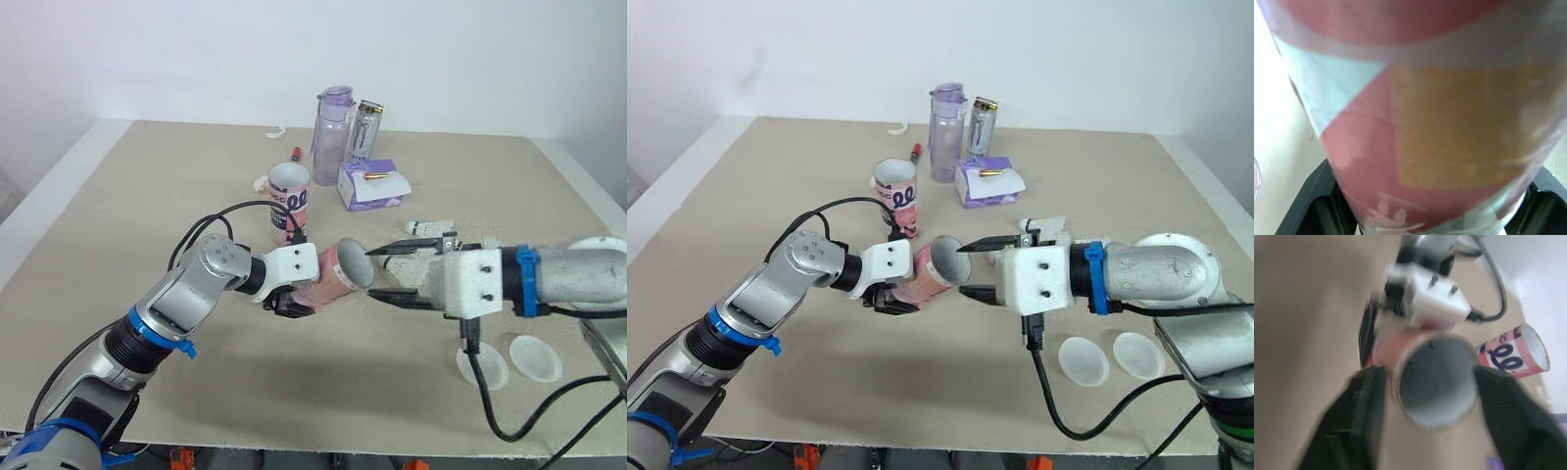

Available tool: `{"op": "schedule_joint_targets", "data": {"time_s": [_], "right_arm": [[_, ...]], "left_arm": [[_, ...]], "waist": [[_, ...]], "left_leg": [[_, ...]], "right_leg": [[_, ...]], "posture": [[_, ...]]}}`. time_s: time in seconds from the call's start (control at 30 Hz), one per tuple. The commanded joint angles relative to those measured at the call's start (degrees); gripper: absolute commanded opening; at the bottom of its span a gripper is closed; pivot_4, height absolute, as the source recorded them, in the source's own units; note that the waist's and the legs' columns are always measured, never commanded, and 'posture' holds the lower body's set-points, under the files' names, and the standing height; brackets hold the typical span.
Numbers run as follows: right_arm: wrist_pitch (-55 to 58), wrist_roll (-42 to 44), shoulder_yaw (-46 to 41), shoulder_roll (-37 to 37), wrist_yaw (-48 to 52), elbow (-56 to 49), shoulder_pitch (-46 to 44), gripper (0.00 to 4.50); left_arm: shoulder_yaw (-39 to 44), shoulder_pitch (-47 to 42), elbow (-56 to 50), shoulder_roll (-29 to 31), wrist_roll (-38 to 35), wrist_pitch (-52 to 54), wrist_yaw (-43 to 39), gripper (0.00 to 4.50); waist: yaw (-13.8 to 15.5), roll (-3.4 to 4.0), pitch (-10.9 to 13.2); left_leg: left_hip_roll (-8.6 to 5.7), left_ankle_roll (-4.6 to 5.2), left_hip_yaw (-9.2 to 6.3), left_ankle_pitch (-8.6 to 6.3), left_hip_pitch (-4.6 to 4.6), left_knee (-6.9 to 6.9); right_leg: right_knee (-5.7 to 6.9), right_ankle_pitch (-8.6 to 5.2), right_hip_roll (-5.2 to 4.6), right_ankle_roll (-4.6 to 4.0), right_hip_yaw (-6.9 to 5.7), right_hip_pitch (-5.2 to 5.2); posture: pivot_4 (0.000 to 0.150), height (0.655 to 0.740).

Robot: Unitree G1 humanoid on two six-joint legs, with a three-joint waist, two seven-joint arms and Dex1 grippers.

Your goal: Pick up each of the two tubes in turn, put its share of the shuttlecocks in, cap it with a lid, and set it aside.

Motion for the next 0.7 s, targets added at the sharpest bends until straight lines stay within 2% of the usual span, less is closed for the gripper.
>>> {"op": "schedule_joint_targets", "data": {"time_s": [0.03, 0.1, 0.17, 0.33, 0.7], "right_arm": [[7.3, 1.1, -3.9, 8.1, -13.9, 1.5, 9.2, 4.32], [7.8, -1.1, -3.7, 10.5, -18.0, 2.6, 9.7, 4.32], [9.5, -2.2, -3.3, 13.2, -22.6, 3.6, 9.5, 4.32], [11.7, -1.4, -1.9, 17.2, -26.3, 6.3, 8.3, 4.32], [12.4, -2.4, 1.1, 18.2, -25.6, 12.3, 3.8, 4.32]], "left_arm": [[-0.6, 0.1, 0.3, 0.8, 1.0, 0.3, 0.8, 3.31], [-0.7, 0.1, 0.3, 0.9, 1.1, 0.2, 0.8, 3.31], [-0.6, 0.3, 0.1, 1.2, 1.0, 0.2, 0.8, 3.31], [-0.5, 0.8, 0.0, 1.7, 1.0, 0.4, 1.4, 3.31], [-0.2, 1.3, -0.5, 2.2, 1.0, 0.6, 1.8, 3.31]], "waist": [[0.0, 0.01, 0.0], [-0.5, 0.48, 0.0], [-0.5, 0.51, 0.1], [-0.5, 0.53, 0.0], [-0.6, 0.53, 0.0]], "left_leg": [[0.00, 0.00, 0.00, 0.00, 0.00, 0.00], [-0.01, 0.00, 0.13, 0.00, -0.02, 0.00], [-0.03, 0.06, 0.22, 0.04, 0.17, 0.00], [-0.01, 0.07, 0.26, 0.04, 0.14, -0.08], [-0.01, 0.07, 0.24, 0.04, 0.13, -0.11]], "right_leg": [[0.00, 0.00, 0.00, 0.00, 0.00, 0.00], [0.01, 0.01, -0.04, 0.00, 0.10, -0.07], [0.02, 0.19, 0.02, 0.01, 0.25, -0.09], [0.01, 0.13, 0.03, -0.02, 0.28, -0.12], [0.01, 0.09, 0.06, 0.00, 0.29, -0.12]], "posture": [[0.150, 0.7400], [0.150, 0.7400], [0.150, 0.7400], [0.150, 0.7400], [0.150, 0.7400]]}}
